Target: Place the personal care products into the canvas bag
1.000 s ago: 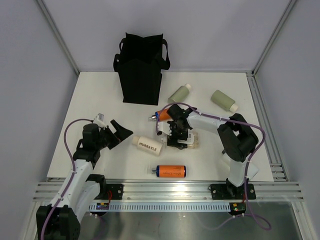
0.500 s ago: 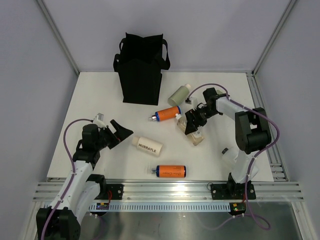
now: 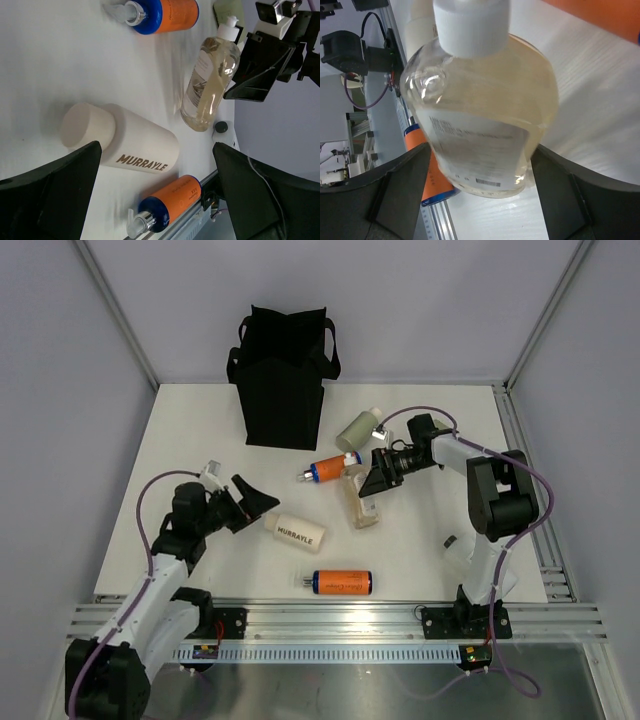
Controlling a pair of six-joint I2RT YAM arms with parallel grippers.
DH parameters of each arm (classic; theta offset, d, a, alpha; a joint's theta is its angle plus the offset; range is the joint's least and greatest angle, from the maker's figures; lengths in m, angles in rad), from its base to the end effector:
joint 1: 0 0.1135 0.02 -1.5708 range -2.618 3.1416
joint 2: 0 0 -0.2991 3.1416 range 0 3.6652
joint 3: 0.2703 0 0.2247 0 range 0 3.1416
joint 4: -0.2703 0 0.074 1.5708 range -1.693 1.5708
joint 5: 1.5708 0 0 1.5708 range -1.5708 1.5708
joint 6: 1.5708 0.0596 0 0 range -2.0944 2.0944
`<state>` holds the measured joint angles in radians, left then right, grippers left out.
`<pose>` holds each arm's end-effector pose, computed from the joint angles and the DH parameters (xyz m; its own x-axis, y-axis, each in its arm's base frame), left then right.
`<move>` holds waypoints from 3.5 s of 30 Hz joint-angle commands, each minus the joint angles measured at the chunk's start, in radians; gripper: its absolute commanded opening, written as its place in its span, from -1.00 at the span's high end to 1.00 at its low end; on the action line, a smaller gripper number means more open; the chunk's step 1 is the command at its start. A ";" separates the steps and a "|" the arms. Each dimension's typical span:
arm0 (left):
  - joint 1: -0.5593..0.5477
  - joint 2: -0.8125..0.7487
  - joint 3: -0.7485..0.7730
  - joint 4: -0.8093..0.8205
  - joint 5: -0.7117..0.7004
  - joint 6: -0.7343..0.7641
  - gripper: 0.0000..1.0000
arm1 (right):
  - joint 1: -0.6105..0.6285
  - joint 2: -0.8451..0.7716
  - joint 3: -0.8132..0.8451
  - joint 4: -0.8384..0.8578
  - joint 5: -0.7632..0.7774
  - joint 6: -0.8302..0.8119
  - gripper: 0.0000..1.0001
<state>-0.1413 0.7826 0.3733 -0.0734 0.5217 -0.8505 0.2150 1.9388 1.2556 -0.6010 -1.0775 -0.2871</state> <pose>0.1362 -0.0494 0.2349 -0.7234 -0.5553 -0.4104 0.0234 0.5743 -0.8183 0.3428 0.1286 0.2044 -0.8013 -0.3122 -0.5104 -0.5956 0.3348 0.7302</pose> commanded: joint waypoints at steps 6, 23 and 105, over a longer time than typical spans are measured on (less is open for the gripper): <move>-0.398 0.443 0.390 0.002 -0.302 0.226 -0.98 | -0.005 0.012 0.014 0.133 -0.141 0.077 1.00; -0.570 0.797 0.679 -0.330 -0.548 -0.049 -0.98 | 0.122 -0.187 -0.018 -0.069 0.350 -0.078 -0.51; -0.738 1.179 0.937 -0.088 -0.528 0.082 0.23 | 0.038 0.069 0.033 0.011 -0.234 0.313 0.88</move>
<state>-0.8814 1.9137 1.2678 -0.2836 0.0231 -0.8486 0.2249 2.0548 1.2556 -0.4915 -1.0592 0.1272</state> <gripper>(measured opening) 0.511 0.862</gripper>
